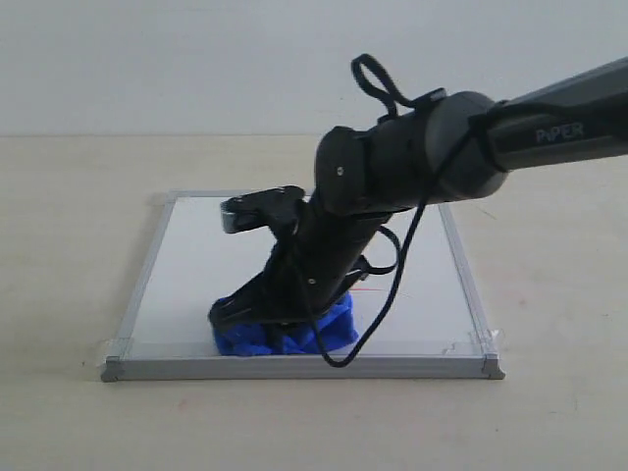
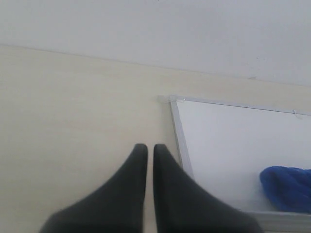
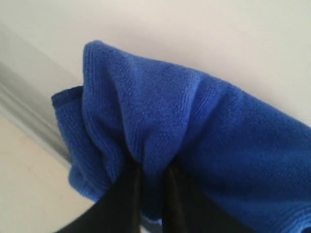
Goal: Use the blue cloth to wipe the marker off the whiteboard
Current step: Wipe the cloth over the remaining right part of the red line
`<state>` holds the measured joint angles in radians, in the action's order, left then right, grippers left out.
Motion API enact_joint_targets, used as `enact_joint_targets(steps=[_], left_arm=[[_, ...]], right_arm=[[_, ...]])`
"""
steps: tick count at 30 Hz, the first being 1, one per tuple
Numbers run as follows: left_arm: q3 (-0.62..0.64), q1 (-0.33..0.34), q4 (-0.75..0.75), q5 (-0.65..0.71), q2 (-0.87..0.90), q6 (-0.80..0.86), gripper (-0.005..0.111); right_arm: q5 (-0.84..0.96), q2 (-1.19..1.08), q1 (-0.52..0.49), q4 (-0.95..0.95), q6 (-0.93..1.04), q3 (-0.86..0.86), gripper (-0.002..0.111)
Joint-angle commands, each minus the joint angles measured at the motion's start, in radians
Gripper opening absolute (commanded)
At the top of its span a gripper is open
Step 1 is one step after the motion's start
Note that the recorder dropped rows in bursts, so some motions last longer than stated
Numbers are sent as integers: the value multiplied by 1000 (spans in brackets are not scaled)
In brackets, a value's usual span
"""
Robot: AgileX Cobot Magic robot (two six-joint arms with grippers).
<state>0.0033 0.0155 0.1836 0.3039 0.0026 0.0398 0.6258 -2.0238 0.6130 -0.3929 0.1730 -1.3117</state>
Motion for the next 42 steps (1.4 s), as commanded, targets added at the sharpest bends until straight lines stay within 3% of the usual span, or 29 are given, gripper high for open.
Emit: enact_joint_targets(steps=[1, 10, 15, 21, 24, 27, 33, 38, 42], left_arm=[[-3, 3, -1, -15, -3, 6, 4], [-3, 3, -1, -15, -3, 6, 4], [-3, 3, -1, -15, -3, 6, 4], [-3, 3, -1, -15, -3, 6, 4], [-3, 3, -1, -15, -3, 6, 4], [-3, 3, -1, -15, -3, 6, 4], [-3, 3, -1, -15, -3, 6, 4], [-3, 3, -1, -15, -3, 6, 4], [-3, 3, -1, -15, -3, 6, 4]], right_arm=[[27, 1, 12, 77, 15, -40, 0], [223, -4, -147, 684, -401, -38, 0], [164, -4, -192, 587, -436, -38, 0], [34, -33, -91, 309, -218, -38, 0], [-84, -45, -43, 315, -155, -38, 0], [-130, -60, -68, 343, -173, -38, 0], [92, -122, -234, 589, -370, -38, 0], [65, -135, -294, 546, -386, -38, 0], [-4, -135, -209, 335, -216, -38, 0]])
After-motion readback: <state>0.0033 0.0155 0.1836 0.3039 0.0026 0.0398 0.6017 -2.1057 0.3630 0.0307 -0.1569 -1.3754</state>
